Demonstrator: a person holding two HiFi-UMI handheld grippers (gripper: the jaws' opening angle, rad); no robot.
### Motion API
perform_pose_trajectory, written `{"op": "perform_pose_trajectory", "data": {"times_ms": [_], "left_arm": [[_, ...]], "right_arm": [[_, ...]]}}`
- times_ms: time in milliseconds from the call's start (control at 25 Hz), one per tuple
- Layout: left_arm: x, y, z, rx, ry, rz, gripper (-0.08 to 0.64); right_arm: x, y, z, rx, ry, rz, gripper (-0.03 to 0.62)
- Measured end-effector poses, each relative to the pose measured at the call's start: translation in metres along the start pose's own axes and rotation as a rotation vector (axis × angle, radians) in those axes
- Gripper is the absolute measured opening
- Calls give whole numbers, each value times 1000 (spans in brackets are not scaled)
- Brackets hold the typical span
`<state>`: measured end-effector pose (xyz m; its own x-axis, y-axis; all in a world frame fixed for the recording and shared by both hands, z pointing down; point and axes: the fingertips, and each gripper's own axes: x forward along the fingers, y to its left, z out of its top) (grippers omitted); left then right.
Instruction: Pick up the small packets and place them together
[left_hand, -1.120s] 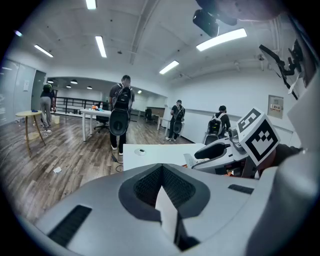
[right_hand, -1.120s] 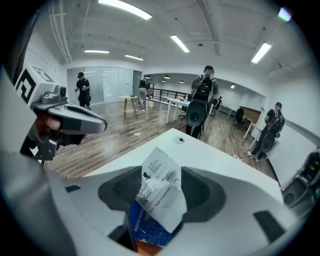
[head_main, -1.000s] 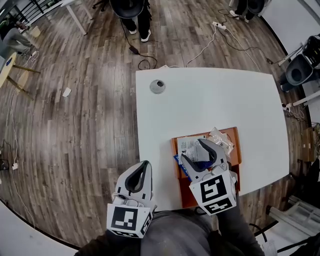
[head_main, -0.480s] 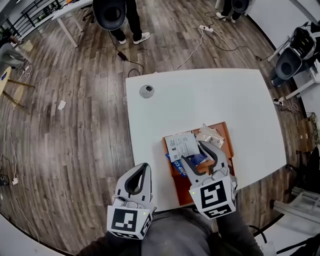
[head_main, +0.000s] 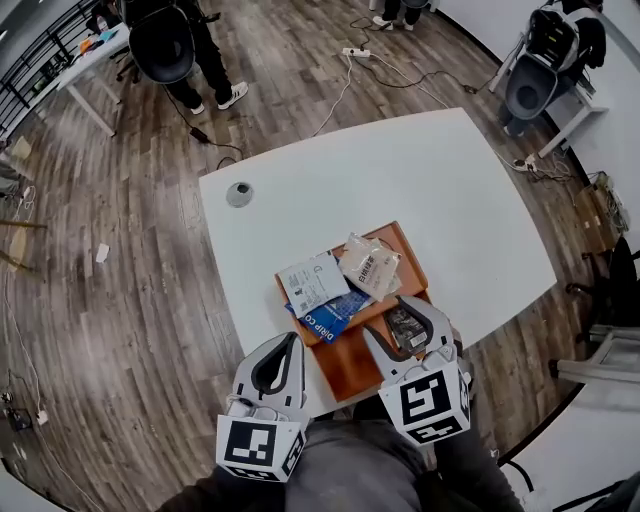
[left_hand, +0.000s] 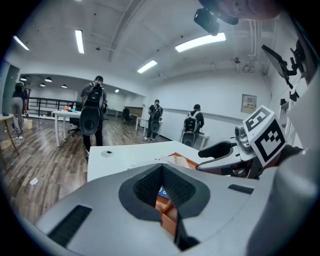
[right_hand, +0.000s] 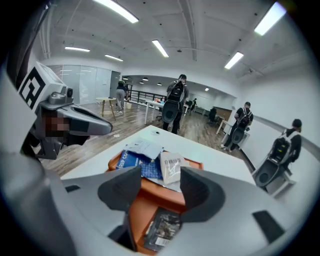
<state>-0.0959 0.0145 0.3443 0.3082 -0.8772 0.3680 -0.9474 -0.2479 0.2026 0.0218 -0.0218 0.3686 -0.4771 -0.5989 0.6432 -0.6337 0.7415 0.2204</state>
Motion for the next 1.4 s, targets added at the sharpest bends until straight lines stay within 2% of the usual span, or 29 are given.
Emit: {"op": "perform_pose_trajectory", "data": {"times_ms": [240, 520, 800, 1080, 1280, 1400], "left_arm": [[17, -39, 3, 38, 18, -96, -3], [38, -68, -7, 52, 58, -158, -3], [49, -63, -13, 33, 82, -147, -3], [47, -50, -18, 7, 98, -123, -3], [47, -42, -10, 61, 77, -98, -3], [51, -42, -14, 43, 97, -111, -3]], "right_arm": [[-24, -18, -34, 55, 59, -45, 239], [-29, -24, -86, 84, 198, -24, 239], [-10, -11, -105, 57, 282, 69, 239], [18, 7, -116, -35, 405, 169, 244], [30, 13, -134, -94, 507, 223, 264], [35, 10, -144, -114, 553, 237, 270]]}}
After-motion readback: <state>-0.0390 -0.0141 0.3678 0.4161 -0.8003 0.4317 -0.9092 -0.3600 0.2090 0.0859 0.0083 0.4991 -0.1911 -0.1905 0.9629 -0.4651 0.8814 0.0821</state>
